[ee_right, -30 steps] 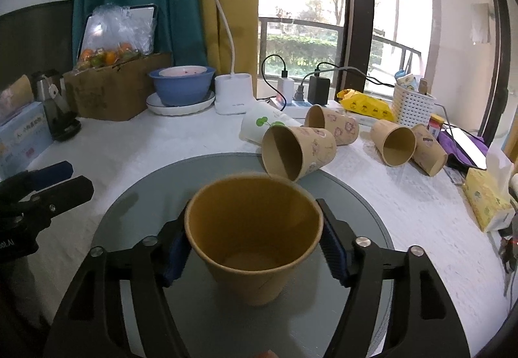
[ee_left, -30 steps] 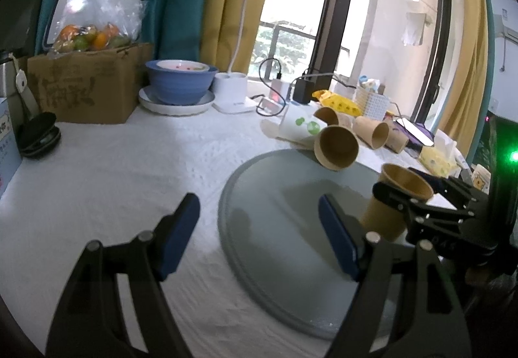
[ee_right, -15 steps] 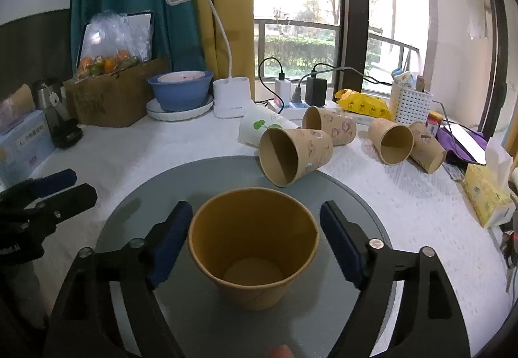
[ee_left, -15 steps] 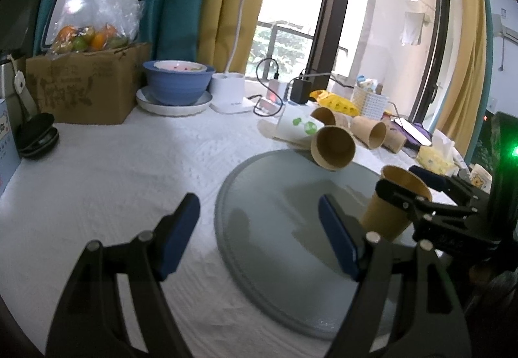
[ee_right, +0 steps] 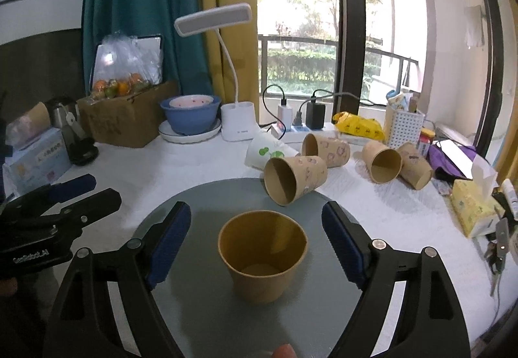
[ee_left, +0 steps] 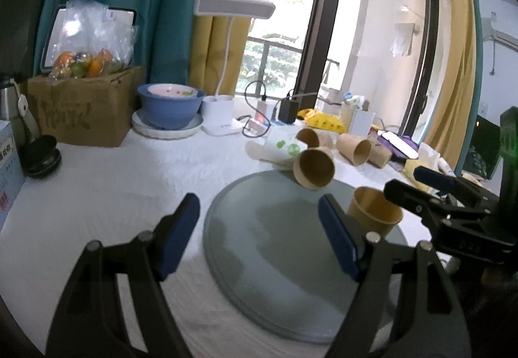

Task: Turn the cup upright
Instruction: 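Lower the cup opening-up onto the grey mat with the right tool and open it, then withdraw the open right tool from the standing cup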

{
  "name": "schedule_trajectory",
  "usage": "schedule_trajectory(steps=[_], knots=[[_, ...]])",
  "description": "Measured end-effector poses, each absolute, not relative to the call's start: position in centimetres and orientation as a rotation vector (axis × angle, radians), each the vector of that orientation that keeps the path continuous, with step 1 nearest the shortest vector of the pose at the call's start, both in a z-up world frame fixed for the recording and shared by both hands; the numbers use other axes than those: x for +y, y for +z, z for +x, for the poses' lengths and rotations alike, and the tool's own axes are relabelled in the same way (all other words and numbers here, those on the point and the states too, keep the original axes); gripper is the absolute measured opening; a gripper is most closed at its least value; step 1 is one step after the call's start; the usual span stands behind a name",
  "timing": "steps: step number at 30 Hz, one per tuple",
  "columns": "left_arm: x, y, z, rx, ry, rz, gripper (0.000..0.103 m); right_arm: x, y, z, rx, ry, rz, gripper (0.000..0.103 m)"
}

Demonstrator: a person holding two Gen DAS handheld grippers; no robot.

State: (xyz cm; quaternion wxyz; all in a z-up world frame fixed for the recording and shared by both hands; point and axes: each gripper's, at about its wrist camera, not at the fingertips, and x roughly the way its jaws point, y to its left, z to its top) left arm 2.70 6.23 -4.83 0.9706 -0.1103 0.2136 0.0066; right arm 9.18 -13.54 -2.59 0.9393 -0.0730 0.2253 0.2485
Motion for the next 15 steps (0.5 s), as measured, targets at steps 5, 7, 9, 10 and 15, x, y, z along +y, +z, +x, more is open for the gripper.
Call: schedule_trajectory(steps=[5, 7, 9, 10, 15], knots=[[5.8, -3.5, 1.7, 0.405, 0.000, -0.224, 0.077, -14.5, -1.1, 7.6, 0.436, 0.486, -0.147, 0.085], [5.6, -3.0, 1.5, 0.397, -0.008, -0.220, 0.077, -14.9, -0.7, 7.1, 0.431, 0.483, -0.144, 0.085], [5.2, -2.4, 1.1, 0.388, -0.018, -0.212, 0.077, -15.5, -0.3, 6.5, 0.428, 0.481, -0.134, 0.085], [5.2, -2.3, 1.0, 0.384, -0.021, -0.210, 0.077, -15.7, -0.1, 6.4, 0.431, 0.478, -0.130, 0.085], [4.5, -0.9, 0.0, 0.364, -0.038, -0.185, 0.077, -17.2, 1.1, 5.2, 0.420, 0.458, -0.104, 0.085]])
